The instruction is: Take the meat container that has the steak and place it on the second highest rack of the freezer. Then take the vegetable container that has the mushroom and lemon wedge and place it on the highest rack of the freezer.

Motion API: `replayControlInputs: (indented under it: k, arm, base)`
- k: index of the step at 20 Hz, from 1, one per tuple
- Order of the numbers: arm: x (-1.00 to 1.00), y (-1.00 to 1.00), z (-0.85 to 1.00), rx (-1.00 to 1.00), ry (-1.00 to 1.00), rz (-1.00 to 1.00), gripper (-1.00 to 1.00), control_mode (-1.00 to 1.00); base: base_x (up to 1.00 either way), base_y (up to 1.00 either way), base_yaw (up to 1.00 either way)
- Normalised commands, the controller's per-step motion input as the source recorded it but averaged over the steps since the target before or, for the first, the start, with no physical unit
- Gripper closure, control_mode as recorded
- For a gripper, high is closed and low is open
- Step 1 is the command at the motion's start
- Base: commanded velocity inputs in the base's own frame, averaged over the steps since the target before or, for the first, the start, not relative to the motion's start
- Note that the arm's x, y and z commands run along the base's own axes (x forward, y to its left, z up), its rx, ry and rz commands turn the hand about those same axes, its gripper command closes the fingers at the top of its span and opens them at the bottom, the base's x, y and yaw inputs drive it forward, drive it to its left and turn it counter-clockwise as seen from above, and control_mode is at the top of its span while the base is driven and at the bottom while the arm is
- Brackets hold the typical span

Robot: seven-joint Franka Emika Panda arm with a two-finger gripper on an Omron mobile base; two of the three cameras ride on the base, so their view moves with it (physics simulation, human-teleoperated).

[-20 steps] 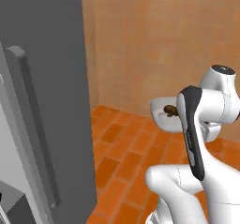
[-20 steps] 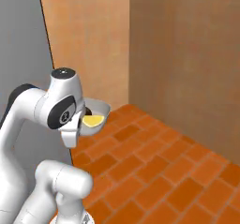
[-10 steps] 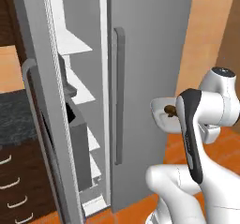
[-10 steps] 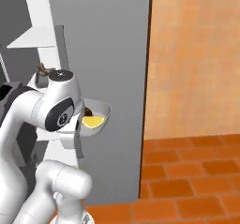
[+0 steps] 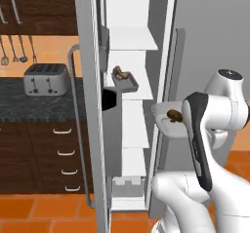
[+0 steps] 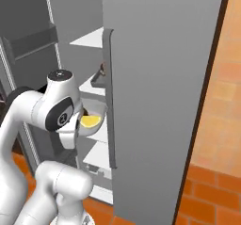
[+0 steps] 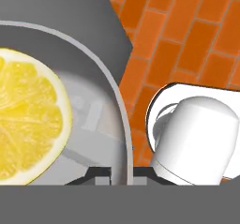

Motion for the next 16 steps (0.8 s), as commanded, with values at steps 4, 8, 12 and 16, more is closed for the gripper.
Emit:
replayControlInputs:
  k: [4, 8, 12, 16]
  arm:
    - [0.0, 0.0, 0.0, 0.0, 0.0, 0.0, 1.0, 1.0]
    - [0.0, 0.0, 0.0, 0.0, 0.0, 0.0, 1.0, 1.0]
    - [0.0, 0.0, 0.0, 0.0, 0.0, 0.0, 1.0, 1.0]
    - [0.0, 0.0, 0.0, 0.0, 0.0, 0.0, 1.0, 1.0]
  base:
    - [0.69, -0.12, 0.16]
    - [0.49, 0.04, 0.13]
    - [-0.03, 0.33, 0.14]
    - [-0.08, 0.08, 0.1]
